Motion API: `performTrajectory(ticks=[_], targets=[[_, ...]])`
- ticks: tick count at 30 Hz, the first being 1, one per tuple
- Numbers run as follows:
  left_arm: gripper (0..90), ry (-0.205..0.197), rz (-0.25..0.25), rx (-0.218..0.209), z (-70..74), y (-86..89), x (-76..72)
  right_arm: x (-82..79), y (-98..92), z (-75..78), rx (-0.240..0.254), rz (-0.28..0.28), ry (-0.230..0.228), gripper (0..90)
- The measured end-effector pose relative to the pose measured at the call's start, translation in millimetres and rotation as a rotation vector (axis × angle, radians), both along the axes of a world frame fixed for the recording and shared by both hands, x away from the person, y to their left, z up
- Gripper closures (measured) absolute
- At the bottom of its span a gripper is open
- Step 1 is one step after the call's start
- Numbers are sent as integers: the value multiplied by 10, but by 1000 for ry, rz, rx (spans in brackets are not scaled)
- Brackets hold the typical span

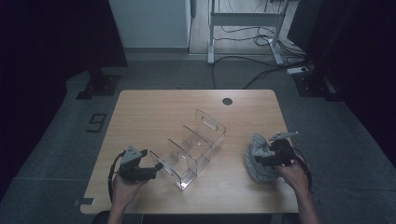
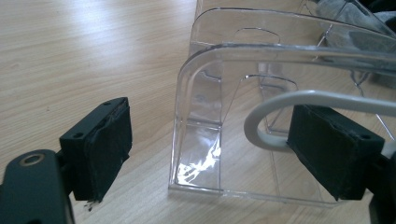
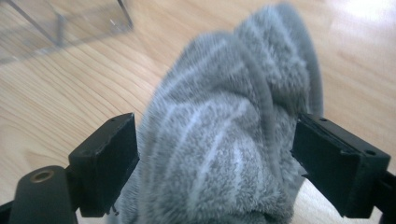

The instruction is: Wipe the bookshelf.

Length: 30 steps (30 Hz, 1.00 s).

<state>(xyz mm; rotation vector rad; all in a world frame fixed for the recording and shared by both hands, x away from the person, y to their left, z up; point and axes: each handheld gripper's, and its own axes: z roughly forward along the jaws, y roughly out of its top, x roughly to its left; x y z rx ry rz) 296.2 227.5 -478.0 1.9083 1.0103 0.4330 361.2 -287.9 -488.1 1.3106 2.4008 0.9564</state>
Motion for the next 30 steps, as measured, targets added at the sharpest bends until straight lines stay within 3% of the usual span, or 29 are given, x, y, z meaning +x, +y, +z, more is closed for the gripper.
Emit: performTrajectory(ticks=[12, 16, 21, 27, 30], targets=[[129, 2, 20, -18, -14, 86, -64, -6, 181, 258, 76, 82, -57, 125], [116, 0, 17, -12, -35, 90, -101, 36, 276, 288, 123, 135, -37, 102], [82, 4, 13, -6, -44, 87, -133, 97, 405, 312, 126, 178, -42, 93], [27, 15, -7, 47, -119, 12, -182, 219, 674, 348, 138, 239, -58, 93], [2, 21, -8, 69, -140, -24, -185, 269, 802, 330, 121, 269, -54, 93]])
